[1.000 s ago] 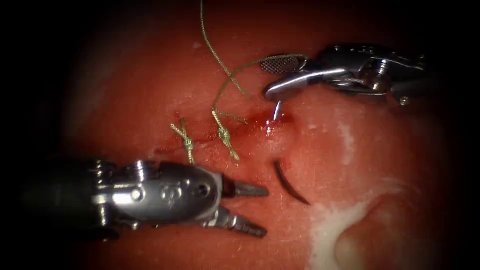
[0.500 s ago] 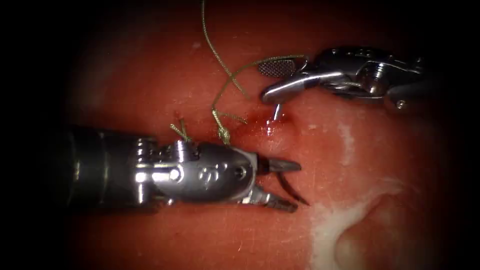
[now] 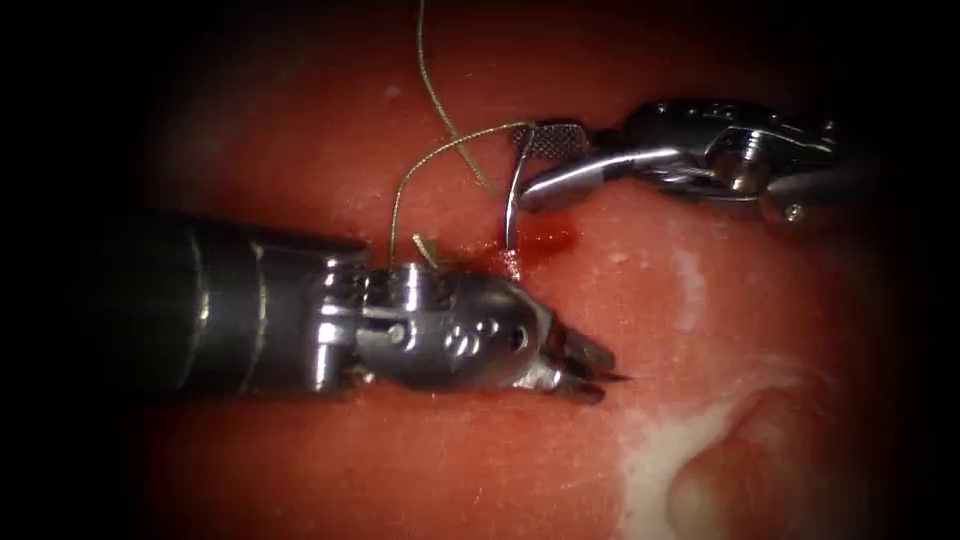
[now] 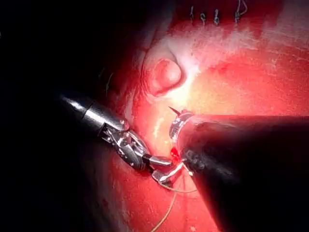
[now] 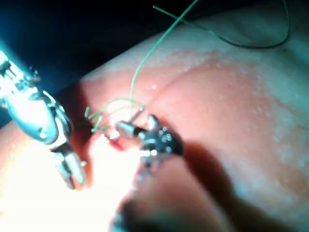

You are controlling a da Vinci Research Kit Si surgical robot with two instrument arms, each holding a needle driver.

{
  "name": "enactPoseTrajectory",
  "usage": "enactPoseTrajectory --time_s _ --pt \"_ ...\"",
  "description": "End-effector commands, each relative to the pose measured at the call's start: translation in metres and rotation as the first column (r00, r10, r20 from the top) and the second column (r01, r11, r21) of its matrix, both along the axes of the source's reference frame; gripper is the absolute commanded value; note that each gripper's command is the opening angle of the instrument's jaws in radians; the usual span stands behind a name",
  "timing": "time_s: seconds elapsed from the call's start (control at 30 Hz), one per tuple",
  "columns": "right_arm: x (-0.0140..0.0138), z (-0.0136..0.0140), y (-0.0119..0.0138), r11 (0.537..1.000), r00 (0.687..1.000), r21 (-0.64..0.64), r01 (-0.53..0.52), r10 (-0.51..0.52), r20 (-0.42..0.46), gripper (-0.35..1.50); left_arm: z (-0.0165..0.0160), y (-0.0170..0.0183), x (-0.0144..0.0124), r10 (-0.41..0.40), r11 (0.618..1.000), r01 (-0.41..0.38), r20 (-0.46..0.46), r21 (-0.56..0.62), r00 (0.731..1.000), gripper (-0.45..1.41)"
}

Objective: Wound Closure

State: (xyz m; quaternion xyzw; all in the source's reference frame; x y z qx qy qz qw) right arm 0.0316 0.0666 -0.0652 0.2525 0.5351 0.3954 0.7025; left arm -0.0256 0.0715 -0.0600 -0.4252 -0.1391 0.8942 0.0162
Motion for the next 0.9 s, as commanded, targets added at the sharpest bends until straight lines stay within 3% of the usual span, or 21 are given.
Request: enactPoseTrajectory --time_s 0.03,0.2,0.33,0.37,0.43,0.57,0.7,0.73,0.9 --pt "0.0006 0.0003 0.0000 1.000 1.000 -0.001 0.001 -0.001 -0.004 1.31 0.0004 0.0000 -0.0003 -0.025 1.000 0.025 0.002 0.008 1.000 -0.35" --pt "0.0004 0.0001 -0.0004 1.000 1.000 0.001 0.012 -0.012 -0.011 1.31 -0.0007 0.0004 0.0011 -0.127 0.991 0.122 0.089 0.056 0.988 -0.35" --pt "0.0002 0.0000 -0.0007 1.000 1.000 0.002 0.022 -0.022 -0.016 1.31 -0.0021 0.0008 0.0022 -0.254 0.960 0.227 0.172 0.162 0.952 -0.35" --pt "0.0001 -0.0001 -0.0007 1.000 1.000 0.002 0.022 -0.022 -0.017 1.31 -0.0025 0.0007 0.0023 -0.311 0.938 0.269 0.193 0.217 0.930 -0.35" --pt "0.0001 -0.0001 -0.0008 1.000 1.000 0.003 0.025 -0.025 -0.019 1.31 -0.0030 0.0004 0.0021 -0.358 0.911 0.292 0.207 0.291 0.911 -0.35" --pt "-0.0004 -0.0005 -0.0010 1.000 0.999 0.005 0.031 -0.031 -0.023 1.31 -0.0040 0.0002 0.0016 -0.462 0.839 0.319 0.269 0.441 0.845 -0.35" --pt "-0.0016 -0.0017 -0.0012 0.999 0.999 0.015 0.042 -0.041 -0.032 1.35 -0.0048 0.0008 0.0020 -0.533 0.786 0.310 0.333 0.535 0.778 -0.35" --pt "-0.0022 -0.0029 -0.0012 0.998 0.998 0.002 0.055 -0.055 -0.036 1.38 -0.0051 0.0010 0.0023 -0.560 0.765 0.302 0.356 0.569 0.748 -0.35" --pt "-0.0032 -0.0065 -0.0009 0.993 0.994 -0.060 0.101 -0.104 -0.046 1.31 -0.0064 0.0014 0.0032 -0.622 0.691 0.224 0.408 0.688 0.668 -0.35"
